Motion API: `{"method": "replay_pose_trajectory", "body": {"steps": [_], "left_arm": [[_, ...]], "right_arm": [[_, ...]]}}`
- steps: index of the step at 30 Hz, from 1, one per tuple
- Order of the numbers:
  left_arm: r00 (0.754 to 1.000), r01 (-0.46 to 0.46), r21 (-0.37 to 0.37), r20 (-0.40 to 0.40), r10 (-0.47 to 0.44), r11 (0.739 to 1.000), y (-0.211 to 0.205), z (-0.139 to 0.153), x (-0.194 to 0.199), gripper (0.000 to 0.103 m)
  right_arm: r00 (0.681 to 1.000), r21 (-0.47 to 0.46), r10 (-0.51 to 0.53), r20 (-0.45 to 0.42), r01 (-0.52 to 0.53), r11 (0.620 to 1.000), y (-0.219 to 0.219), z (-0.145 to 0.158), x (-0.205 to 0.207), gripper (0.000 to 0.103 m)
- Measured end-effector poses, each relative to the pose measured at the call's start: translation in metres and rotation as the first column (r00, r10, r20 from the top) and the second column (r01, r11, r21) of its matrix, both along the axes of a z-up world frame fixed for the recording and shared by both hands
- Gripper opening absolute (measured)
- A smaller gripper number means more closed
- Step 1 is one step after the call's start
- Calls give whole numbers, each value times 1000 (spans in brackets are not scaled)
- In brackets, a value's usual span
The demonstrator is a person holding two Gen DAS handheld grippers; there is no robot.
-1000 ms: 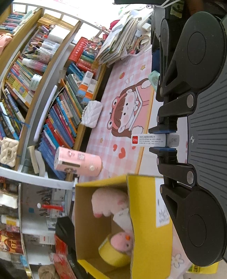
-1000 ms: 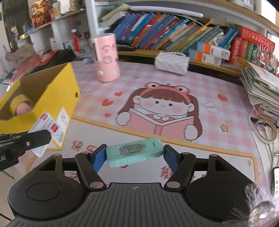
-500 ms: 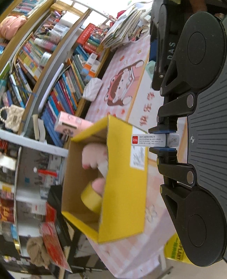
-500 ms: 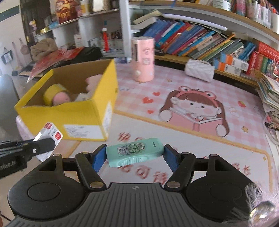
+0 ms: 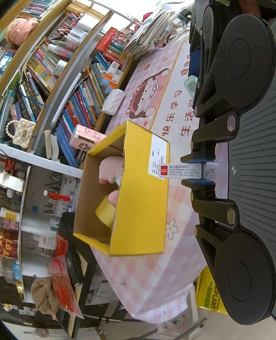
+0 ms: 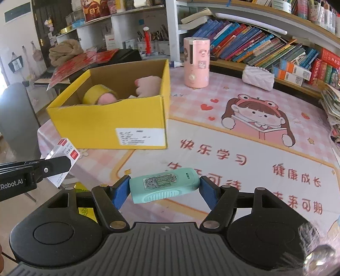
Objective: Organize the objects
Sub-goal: 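Carry the medicine box and eraser with both tools over the yellow box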
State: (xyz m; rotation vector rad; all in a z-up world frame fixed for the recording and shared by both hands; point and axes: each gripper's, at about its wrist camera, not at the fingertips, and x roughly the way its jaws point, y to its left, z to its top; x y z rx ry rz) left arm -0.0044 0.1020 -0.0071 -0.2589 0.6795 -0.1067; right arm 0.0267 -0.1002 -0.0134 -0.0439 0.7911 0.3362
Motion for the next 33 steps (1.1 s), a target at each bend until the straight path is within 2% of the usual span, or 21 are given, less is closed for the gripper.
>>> {"method": "replay_pose_trajectory", "body": {"steps": [13,18,25,33], "left_arm": [[999,-25,6,25,25,1000,28,6,-20,13],[998,-35,10,54,34,999,32,14,-16,13],[992,-51,23,117,48,998,31,30,8,13],[983,-95,43,162,87,995,30,45,56,13]], "right_arm": [[1000,6,18,-3,-18,1000,32,-1,-21,68],[998,-16,42,41,-42,999,42,8,-17,68],[991,-13,76,113,-75,997,51,28,4,68],[974,17,120,190,-125,992,61,48,57,68]]}}
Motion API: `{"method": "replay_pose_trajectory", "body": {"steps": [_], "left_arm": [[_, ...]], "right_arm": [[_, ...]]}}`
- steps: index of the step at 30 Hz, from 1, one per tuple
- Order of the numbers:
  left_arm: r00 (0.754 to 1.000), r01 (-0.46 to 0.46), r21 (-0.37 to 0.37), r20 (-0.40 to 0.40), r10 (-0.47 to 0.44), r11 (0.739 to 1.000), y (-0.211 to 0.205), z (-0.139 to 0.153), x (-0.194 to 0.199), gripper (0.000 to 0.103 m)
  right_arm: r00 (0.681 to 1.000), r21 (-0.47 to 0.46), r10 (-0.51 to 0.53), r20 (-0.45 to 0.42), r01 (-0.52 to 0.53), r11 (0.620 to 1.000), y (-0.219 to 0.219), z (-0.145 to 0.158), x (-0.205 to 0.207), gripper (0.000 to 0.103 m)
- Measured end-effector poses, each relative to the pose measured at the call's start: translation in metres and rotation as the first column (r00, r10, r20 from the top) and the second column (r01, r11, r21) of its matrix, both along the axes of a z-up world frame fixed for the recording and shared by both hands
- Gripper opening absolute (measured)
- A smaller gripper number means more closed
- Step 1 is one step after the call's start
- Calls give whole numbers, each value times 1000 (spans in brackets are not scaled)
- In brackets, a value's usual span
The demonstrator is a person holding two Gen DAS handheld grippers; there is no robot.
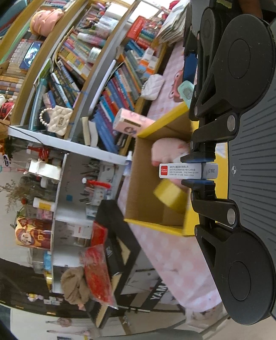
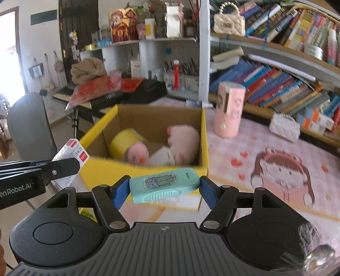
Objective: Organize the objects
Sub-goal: 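Carry the medicine box and eraser with both tools over the yellow box, then lower and release the medicine box with the left tool while the right tool releases the eraser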
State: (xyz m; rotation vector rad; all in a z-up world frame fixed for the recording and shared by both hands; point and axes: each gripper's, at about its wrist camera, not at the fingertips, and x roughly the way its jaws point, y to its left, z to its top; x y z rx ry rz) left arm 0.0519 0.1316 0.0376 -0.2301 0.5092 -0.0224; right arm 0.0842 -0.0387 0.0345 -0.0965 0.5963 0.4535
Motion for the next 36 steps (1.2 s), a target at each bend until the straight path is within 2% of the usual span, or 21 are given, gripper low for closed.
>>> {"method": "replay_pose_trajectory", "body": {"steps": [9,18,25,28,30,36], "left_arm": [[999,-46,30,-23,46,999,-6,-5,53,13],[993,-55,91,-100,64,994,-18,-25,96,13],[984,-49,149,-162,74,988,-27,-43,118,13],[983,-45,182,-168,77,982,-32,-46,124,13],[982,-48,198,-169,83,979,-34,-47,127,13],[985,-44,286,-150,90,957,-42,-48,136,14]], "right_arm": [[999,8,47,26,-47,999,2,1,65,68],[998,-14,60,24,-60,998,4,-11,119,68],[994,-51,109,18,-108,993,15,-25,146,68],[991,-68,130,10,-129,989,19,-31,154,68],[989,-95,147,34,-143,985,24,-33,156,68],[979,-113,199,43,-193,975,33,-36,165,68]]}}
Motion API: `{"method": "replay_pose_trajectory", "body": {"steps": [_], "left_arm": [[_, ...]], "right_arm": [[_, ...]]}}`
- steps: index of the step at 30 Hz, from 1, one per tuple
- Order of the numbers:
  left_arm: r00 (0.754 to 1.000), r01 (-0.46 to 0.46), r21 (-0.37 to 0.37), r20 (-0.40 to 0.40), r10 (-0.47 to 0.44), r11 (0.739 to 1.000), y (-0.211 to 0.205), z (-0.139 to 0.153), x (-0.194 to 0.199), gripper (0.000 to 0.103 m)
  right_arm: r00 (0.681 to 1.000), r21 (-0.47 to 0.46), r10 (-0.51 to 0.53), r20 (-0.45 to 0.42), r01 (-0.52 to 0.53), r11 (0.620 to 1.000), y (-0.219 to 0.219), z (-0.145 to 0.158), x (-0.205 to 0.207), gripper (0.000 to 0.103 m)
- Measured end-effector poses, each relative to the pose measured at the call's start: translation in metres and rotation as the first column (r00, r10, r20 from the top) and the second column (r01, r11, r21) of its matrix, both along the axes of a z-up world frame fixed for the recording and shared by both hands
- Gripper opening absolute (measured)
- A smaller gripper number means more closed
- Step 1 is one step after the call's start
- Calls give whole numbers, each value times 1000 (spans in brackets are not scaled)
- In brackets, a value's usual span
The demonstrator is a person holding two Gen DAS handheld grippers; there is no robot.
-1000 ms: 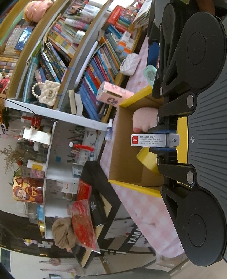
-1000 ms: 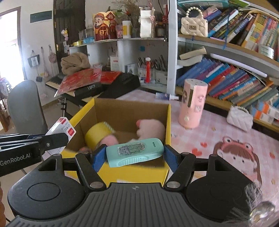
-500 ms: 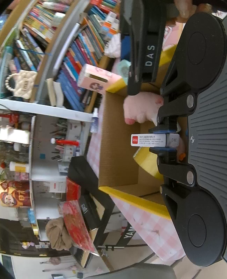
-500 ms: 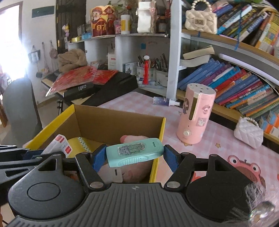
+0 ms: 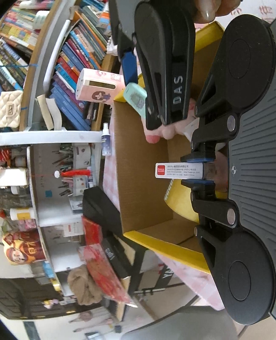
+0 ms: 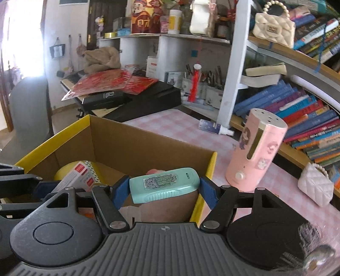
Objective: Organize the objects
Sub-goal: 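Lower and release the medicine box with the left tool while the right tool releases the eraser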
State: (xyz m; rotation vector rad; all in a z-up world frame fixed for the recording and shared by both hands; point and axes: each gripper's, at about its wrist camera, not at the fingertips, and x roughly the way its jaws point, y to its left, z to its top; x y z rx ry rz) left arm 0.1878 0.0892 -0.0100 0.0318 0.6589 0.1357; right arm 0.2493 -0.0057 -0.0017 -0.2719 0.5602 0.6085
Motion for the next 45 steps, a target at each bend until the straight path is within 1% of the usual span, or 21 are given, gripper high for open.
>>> {"method": "replay_pose_trajectory", "body": {"steps": [6,9,12,14,15,17,22,31,38,42,45], "left_arm": [[1000,2,60,4,-2,998,-7,-2,7,19],[1000,-4,61,-6,5,998,-6,-3,10,25],[1000,-17,55,-24,18,998,-2,-6,13,38],[1000,-19,46,-22,20,999,-1,-7,11,48],[1000,-19,44,-19,20,999,-1,-7,9,51],[1000,-21,51,-18,22,998,-1,-8,8,59],[1000,-24,55,-16,24,998,-3,-7,3,73],[1000,-24,55,-8,25,998,-2,-4,-6,84],[1000,-31,48,2,31,998,1,0,-15,86],[999,-43,30,31,42,999,5,5,-22,90],[998,-48,13,49,47,999,8,9,-27,91]], "right_arm": [[999,-55,49,-12,-50,997,12,-6,9,68],[998,-62,58,-26,-59,996,12,-7,13,68],[998,-66,58,-37,-60,996,12,-8,16,68],[997,-68,61,-47,-65,996,12,-10,17,68],[997,-70,64,-48,-67,995,13,-10,17,68],[996,-76,70,-52,-73,994,14,-10,17,68],[995,-99,79,-66,-86,991,17,-12,17,68],[994,-128,80,-74,-89,988,20,-14,18,68],[995,-141,78,-69,-87,986,21,-15,18,68],[996,-148,70,-60,-79,986,22,-15,16,68],[997,-125,59,-54,-65,990,18,-12,12,69]]}}
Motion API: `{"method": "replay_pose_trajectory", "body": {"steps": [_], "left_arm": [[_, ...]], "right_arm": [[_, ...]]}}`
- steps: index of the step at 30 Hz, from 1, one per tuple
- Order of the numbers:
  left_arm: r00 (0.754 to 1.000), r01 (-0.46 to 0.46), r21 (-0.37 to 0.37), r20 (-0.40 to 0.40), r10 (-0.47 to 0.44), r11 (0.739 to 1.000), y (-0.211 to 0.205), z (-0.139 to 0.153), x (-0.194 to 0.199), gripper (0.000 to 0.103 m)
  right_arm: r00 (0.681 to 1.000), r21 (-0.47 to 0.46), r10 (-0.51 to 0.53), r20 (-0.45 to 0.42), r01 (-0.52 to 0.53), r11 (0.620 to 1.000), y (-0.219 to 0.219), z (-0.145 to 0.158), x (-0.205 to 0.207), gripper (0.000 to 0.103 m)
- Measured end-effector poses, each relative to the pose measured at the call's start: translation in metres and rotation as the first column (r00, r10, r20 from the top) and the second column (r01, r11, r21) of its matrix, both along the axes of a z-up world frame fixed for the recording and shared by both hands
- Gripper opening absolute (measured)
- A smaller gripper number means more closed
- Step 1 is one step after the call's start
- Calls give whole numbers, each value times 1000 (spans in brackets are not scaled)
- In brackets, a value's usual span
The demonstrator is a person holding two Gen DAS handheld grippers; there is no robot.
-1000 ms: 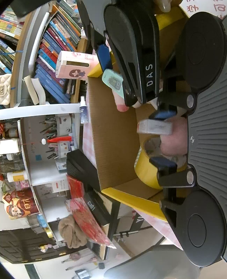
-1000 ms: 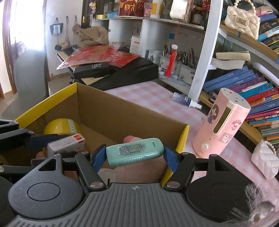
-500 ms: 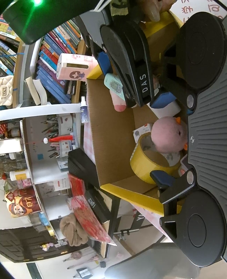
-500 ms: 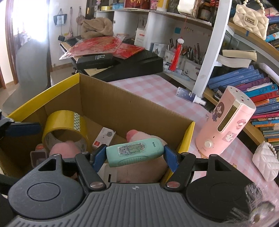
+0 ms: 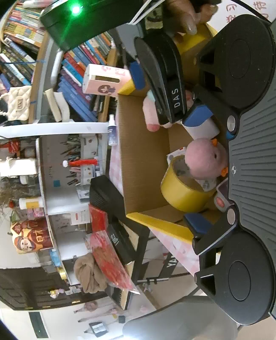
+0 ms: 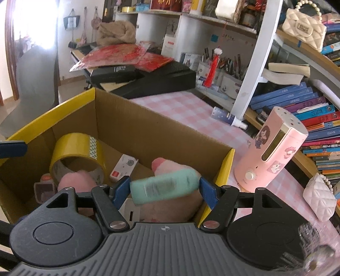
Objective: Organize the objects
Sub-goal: 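Lower and release the medicine box with the left tool while the right tool releases the eraser, then withdraw both open tools up and away from the yellow box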
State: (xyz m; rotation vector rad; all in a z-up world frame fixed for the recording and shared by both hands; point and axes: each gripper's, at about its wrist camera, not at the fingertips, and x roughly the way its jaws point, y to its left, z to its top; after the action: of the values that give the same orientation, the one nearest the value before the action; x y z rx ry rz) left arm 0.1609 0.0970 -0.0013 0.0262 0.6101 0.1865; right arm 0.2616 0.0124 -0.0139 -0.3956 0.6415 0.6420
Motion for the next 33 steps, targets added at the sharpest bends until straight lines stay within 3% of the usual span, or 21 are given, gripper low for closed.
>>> {"method": "replay_pose_trajectory", "body": {"steps": [16,25,33], "left_arm": [[993,27,-55,112,-21,998,7,24,-40,91],[985,48,-95,171,-32,994,13,35,-70,92],[983,47,-121,180,-25,992,23,34,-101,95]], "right_arm": [[988,149,-135,75,123,981,-29,39,-49,73],[952,236,-280,120,247,940,-59,61,-94,79],[923,227,-369,113,337,914,-73,55,-132,80]]}}
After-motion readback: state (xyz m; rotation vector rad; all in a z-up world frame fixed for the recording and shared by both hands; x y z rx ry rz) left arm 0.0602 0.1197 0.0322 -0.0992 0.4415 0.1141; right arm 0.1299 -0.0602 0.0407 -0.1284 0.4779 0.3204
